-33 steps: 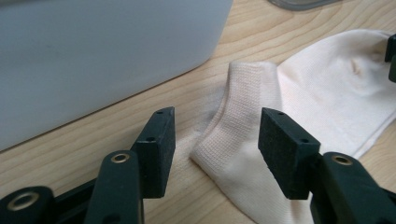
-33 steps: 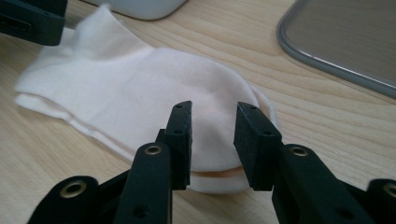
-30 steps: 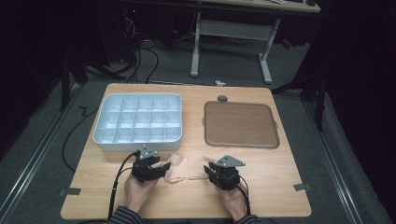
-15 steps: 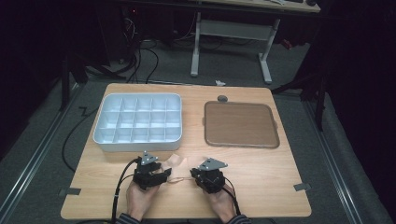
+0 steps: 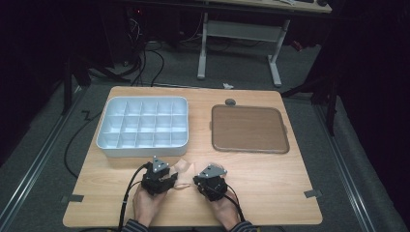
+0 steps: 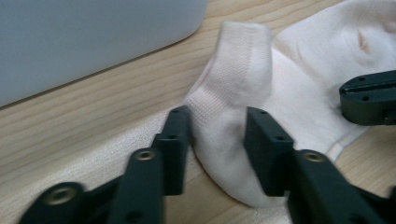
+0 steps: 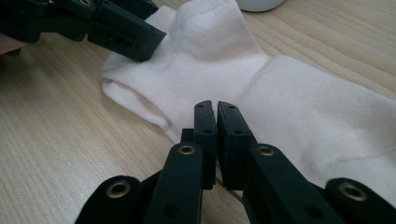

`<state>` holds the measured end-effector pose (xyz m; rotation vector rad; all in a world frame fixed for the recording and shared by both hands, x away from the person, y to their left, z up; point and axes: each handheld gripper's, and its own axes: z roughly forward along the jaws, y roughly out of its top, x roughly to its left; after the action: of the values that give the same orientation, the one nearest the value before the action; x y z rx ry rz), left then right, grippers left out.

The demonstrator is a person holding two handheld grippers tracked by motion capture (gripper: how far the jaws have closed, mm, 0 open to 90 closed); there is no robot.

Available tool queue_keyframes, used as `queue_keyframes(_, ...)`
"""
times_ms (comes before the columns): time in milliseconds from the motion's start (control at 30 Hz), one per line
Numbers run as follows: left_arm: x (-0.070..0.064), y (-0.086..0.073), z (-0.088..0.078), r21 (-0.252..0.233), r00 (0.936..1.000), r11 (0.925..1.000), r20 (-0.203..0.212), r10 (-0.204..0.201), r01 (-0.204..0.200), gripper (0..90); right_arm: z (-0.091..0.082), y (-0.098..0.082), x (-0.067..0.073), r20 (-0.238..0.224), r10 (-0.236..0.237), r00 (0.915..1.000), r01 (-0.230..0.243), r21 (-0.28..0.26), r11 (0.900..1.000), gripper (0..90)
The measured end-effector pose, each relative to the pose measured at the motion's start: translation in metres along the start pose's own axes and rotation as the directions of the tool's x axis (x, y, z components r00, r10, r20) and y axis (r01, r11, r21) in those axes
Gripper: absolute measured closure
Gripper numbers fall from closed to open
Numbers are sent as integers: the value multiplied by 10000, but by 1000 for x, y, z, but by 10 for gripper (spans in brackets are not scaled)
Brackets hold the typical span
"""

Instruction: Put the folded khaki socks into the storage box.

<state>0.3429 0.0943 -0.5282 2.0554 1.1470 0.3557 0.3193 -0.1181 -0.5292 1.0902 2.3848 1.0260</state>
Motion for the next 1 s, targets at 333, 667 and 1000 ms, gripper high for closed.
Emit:
queue_keyframes(333,2,1,2,37,9967,9995,756,-309,307,828,0,-1,1,13,12,10000,-12,-18,10000,867)
queue_keyframes(667,10,4,-4,-196,9863,9980,1546,-570,608,862,-1,-1,0,-53,109,9999,-109,-27,9999,867)
queue_keyframes(1000,12,11,-13,-594,9779,9956,2006,-595,728,863,-1,-1,0,-54,98,9999,-98,5,10000,866)
